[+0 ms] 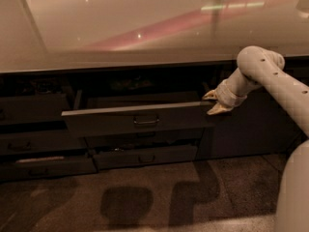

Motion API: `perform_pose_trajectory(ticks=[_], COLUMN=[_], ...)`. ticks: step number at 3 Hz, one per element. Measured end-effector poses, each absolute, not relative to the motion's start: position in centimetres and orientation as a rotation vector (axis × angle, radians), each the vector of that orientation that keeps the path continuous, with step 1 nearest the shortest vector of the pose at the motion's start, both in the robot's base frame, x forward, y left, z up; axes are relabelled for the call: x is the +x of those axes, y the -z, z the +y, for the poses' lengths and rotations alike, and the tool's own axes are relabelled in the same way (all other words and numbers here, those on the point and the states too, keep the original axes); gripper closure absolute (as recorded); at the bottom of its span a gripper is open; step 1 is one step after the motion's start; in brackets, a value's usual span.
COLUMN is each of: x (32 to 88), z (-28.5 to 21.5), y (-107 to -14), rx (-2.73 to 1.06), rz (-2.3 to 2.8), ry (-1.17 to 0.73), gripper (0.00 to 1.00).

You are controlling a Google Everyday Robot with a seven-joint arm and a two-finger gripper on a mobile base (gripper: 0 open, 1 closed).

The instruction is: Open top drawer

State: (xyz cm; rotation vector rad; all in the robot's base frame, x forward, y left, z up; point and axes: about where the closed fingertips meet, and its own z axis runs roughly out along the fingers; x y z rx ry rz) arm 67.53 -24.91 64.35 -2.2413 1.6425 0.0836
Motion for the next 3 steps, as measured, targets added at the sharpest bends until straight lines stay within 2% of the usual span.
perform_pose_trajectory(ticks=[3], x=[65.7], z=[-25.2], y=[-64.2], rx=[-2.259], rz=[1.620], ry=[-0.087], gripper=[1.00])
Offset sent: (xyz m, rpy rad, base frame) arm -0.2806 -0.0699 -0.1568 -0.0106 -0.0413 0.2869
